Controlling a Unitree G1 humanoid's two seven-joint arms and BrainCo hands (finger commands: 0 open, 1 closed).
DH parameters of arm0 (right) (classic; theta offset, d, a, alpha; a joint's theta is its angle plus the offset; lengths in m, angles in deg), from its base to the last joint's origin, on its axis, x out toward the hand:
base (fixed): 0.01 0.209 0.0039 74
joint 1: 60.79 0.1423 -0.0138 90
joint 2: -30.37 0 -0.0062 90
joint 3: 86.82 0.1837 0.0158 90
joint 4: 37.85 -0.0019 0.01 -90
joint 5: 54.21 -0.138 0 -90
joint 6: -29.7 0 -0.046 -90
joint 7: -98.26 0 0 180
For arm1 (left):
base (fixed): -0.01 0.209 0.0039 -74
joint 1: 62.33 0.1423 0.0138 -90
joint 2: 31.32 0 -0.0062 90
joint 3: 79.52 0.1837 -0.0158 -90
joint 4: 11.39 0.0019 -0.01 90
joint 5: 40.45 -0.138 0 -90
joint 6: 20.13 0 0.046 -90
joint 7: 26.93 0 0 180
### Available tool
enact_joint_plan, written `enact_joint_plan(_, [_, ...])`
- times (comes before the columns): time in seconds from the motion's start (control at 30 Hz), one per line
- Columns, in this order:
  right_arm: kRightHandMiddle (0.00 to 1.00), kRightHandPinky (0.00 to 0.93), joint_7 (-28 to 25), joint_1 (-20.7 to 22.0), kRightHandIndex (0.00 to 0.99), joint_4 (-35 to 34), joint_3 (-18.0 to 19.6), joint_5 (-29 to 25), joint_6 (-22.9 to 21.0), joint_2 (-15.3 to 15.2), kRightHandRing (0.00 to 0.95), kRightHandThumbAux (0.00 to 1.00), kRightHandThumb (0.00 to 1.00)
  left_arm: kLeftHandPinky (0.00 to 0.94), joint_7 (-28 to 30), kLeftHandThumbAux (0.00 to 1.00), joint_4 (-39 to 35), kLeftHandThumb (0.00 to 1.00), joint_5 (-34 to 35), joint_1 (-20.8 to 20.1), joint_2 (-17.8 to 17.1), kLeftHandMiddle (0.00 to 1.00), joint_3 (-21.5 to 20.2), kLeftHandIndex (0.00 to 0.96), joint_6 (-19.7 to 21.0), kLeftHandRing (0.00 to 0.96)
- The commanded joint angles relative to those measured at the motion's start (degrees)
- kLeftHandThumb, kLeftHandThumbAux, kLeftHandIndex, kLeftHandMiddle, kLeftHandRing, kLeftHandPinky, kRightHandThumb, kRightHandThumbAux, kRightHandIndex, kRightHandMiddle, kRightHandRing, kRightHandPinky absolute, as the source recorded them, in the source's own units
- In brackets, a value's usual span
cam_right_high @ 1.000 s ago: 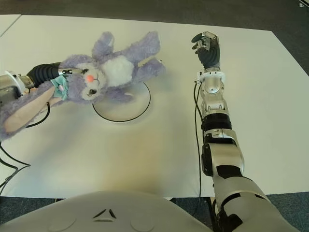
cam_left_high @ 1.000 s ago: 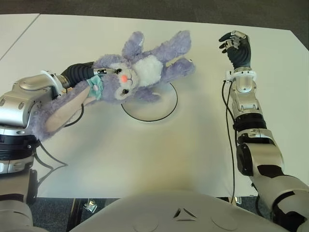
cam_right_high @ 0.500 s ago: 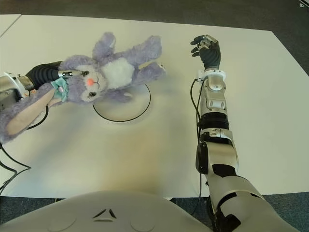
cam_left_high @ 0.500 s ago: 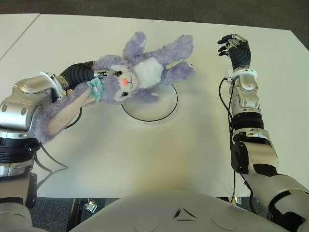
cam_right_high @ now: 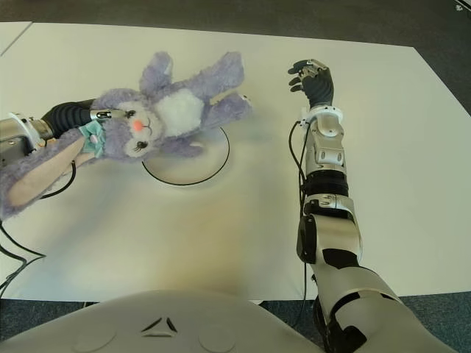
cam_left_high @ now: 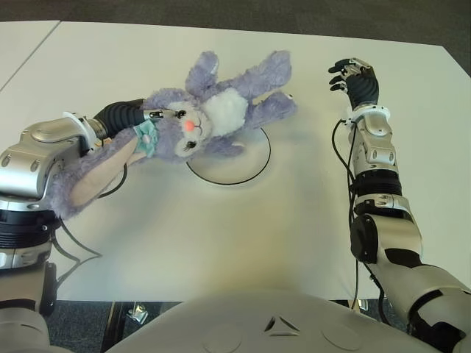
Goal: Put the doll into the plate.
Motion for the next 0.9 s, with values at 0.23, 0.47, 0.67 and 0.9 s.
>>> enact_joint_plan(0.23, [0.469,0.544,-1.12,1.24,0.434,3.52,0.7,-0.75,-1.66,0.3,0.563,0.68,0.839,0.839,1.58,0.651,-0.19,0.952,2.02,-0.12,0.63,0.501,-0.19,0.386,1.06,0.527])
enact_joint_plan(0.47, [0.47,0.536,-1.7,1.51,0.432,4.66,0.77,-0.68,-1.51,0.2,0.563,0.68,0.839,0.862,2.24,0.65,0.04,0.951,3.05,-0.1,0.38,0.503,0.16,0.386,1.22,0.529])
enact_joint_plan(0.67, [0.47,0.528,-2.38,1.65,0.433,5.61,0.67,-0.53,-1.62,-0.03,0.557,0.68,0.839,0.857,2.64,0.651,-0.09,0.951,2.95,-0.23,0.25,0.503,0.92,0.385,0.88,0.53])
enact_joint_plan(0.9, [0.468,0.524,-3.31,1.73,0.435,6.57,0.73,-0.59,-1.46,-0.21,0.551,0.68,0.839,0.868,3.38,0.65,0.38,0.952,2.53,-0.39,0.53,0.504,2.07,0.385,-0.09,0.531])
